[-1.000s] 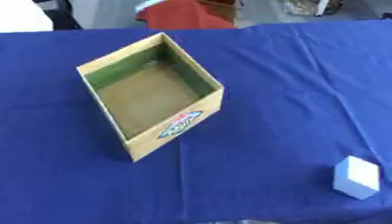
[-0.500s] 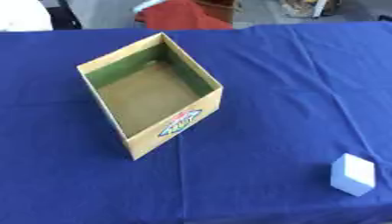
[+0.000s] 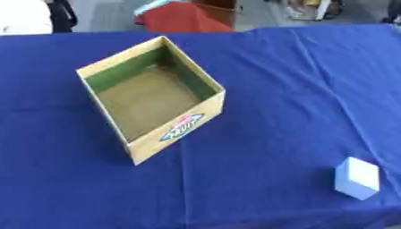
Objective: Pick up objects on the table and place them in the box.
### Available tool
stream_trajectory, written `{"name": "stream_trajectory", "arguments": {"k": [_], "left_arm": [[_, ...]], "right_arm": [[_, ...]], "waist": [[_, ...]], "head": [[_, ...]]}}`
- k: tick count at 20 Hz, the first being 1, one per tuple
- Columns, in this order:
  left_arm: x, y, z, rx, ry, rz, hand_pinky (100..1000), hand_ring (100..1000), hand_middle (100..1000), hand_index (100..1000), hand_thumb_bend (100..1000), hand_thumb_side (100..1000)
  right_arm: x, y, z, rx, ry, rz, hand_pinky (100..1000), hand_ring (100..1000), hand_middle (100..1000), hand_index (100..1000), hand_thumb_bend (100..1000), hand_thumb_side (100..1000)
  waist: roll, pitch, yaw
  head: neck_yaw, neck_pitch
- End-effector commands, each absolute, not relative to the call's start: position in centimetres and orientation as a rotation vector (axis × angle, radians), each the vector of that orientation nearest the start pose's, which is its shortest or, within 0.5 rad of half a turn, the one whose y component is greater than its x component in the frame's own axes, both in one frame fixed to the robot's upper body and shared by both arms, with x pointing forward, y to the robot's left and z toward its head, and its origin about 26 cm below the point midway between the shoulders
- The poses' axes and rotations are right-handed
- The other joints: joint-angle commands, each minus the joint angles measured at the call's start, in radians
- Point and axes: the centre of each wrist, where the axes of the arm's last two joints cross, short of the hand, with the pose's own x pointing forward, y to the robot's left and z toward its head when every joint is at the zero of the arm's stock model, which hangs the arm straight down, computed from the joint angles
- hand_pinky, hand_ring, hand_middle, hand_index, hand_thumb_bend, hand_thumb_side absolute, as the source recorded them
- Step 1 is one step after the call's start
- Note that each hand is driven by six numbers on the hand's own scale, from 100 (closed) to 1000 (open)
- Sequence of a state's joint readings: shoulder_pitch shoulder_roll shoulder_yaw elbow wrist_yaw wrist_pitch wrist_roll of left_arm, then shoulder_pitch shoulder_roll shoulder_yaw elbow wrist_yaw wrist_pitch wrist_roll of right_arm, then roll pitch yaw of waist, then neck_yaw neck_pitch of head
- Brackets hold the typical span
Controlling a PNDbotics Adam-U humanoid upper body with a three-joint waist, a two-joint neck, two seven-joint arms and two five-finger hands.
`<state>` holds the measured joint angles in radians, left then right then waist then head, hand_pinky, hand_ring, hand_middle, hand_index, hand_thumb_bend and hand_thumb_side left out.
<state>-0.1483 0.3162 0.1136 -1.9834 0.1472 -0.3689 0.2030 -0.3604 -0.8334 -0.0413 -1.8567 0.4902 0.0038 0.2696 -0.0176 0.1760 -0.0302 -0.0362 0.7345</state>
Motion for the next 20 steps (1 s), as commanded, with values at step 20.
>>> {"name": "stream_trajectory", "arguments": {"k": [20], "left_arm": [[28.1, 30.6, 17.1, 0.215, -2.536, 0.000, 592, 811, 677, 733, 173, 938]], "right_arm": [[30.3, -36.1, 26.3, -0.923, -1.508, 1.538, 920, 911, 867, 915, 100, 939]], "waist": [[-0.007, -0.005, -0.011]], "head": [[0.005, -0.005]]}}
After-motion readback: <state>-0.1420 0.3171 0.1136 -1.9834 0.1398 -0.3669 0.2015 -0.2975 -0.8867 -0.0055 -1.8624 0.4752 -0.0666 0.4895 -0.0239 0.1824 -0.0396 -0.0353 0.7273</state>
